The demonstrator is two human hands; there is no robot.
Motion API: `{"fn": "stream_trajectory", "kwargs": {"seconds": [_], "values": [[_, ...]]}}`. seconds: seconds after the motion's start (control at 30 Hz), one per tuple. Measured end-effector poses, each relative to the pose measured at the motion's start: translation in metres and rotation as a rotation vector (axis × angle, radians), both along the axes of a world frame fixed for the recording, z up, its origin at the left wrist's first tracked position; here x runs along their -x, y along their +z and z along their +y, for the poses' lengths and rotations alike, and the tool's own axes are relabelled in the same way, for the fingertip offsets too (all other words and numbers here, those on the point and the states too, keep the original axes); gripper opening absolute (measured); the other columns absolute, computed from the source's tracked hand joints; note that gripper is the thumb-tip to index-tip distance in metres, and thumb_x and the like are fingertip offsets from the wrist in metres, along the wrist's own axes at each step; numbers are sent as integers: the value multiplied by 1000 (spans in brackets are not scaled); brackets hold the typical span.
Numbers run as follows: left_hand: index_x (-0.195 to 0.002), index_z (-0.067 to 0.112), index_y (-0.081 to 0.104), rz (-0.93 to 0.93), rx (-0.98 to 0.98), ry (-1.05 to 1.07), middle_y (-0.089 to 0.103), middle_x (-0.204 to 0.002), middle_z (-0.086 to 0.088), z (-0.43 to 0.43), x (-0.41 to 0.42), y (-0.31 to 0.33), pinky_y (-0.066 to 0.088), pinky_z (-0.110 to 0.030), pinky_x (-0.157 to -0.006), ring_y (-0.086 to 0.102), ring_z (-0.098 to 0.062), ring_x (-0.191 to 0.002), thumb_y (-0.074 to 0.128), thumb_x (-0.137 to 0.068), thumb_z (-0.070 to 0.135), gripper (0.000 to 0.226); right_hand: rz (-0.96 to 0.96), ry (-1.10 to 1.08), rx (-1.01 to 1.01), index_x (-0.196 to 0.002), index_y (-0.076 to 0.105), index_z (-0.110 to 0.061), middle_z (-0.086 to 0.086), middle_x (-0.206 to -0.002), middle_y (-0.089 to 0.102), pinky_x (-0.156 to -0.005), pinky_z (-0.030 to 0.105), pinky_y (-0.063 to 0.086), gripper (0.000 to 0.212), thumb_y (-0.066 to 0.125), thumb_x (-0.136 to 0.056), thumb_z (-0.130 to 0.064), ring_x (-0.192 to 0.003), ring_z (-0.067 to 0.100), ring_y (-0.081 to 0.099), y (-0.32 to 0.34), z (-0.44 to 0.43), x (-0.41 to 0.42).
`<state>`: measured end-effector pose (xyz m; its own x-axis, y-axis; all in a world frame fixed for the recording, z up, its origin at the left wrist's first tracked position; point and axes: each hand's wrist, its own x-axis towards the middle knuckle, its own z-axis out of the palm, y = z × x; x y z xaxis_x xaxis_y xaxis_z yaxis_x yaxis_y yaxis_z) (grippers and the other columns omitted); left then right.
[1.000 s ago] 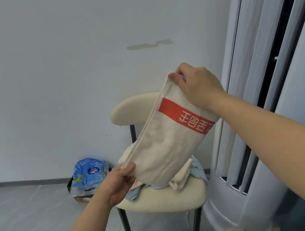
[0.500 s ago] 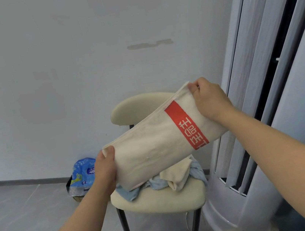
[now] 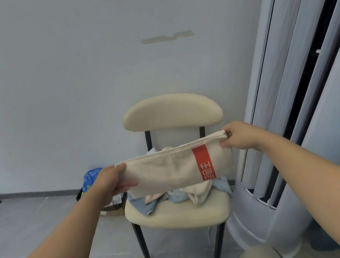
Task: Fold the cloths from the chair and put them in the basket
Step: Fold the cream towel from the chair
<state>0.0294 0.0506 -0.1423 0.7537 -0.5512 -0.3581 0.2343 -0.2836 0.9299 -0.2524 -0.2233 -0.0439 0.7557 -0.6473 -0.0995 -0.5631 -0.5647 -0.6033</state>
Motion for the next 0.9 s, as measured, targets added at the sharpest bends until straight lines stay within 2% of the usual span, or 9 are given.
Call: {"fn": "stream_trajectory", "kwargs": {"seconds": [0.1, 0.17, 0.27, 0.37, 0.47, 0.57, 0.67, 0.77, 0.9], "values": [[-129, 5, 53, 201, 68, 56, 65, -119, -25, -7, -2, -2, 64, -38, -59, 76, -43, -84, 66, -99, 35, 45, 15, -44, -112, -103, 72, -8, 9, -83, 64, -54, 26, 38, 13, 68, -91, -12, -69, 20, 55, -17, -8, 0], [-130, 11, 50, 256, 24, 99, 60, -123, -20, -13, -5, -7, 65, -45, -62, 75, -44, -83, 69, -94, 48, 55, 6, -95, -286, -111, 68, -7, 11, -87, 65, -48, 25, 41, 17, 65, -94, -9, -63, 21, 64, -28, -13, -3], [-128, 6, 51, 276, -13, 150, 57, -124, -20, -27, -13, -17, 64, -47, -60, 73, -43, -92, 69, -95, 35, 47, -55, -154, -485, -116, 61, 1, 24, -102, 74, -67, 36, 62, 19, 58, -97, 1, -82, 33, 77, -48, -17, -10], [-116, -5, 62, 171, -34, 137, 67, -116, -24, -42, -26, -26, 62, -38, -61, 73, -32, -87, 68, -85, 3, 32, -177, -218, -522, -118, 60, 5, 31, -102, 72, -89, 46, 61, 23, 52, -96, 4, -89, 37, 76, -62, -18, -19], [-96, 0, 70, 5, 30, 165, 73, -102, -17, -48, -24, -29, 52, -34, -66, 64, -26, -83, 62, -82, -9, 18, -381, -303, -528, -106, 65, 7, 30, -104, 72, -93, 51, 59, 21, 49, -93, 1, -89, 39, 75, -77, -24, -21], [-94, 8, 72, -48, 76, 177, 69, -96, -12, -43, -9, -53, 47, -33, -63, 58, -24, -77, 55, -76, -16, 34, -572, -455, -573, -86, 74, 0, 20, -96, 75, -92, 51, 58, 24, 58, -93, -16, -93, 39, 72, -109, -27, -18], [-101, 13, 73, -9, -18, 124, 64, -106, -11, -43, 6, -99, 44, -32, -62, 54, -25, -78, 54, -71, -21, 49, -444, -589, -434, -80, 76, -11, 1, -86, 73, -77, 35, 53, 39, 59, -100, -40, -82, 21, 66, -163, -20, -19], [-107, 9, 73, 76, -187, 80, 59, -105, -9, -45, 18, -135, 43, -30, -61, 53, -26, -79, 46, -72, -26, 57, -300, -561, -441, -95, 70, -18, 3, -100, 72, -72, 30, 50, 9, 62, -98, -16, -92, 20, 66, -221, -10, -17], [-105, 10, 75, 128, -254, 69, 61, -104, -7, -48, 23, -157, 48, -32, -68, 55, -25, -83, 47, -73, -23, 54, -194, -617, -457, -112, 62, -15, 3, -118, 60, -73, 28, 47, 34, 52, -90, 10, -104, 20, 59, -256, -6, -13]]}}
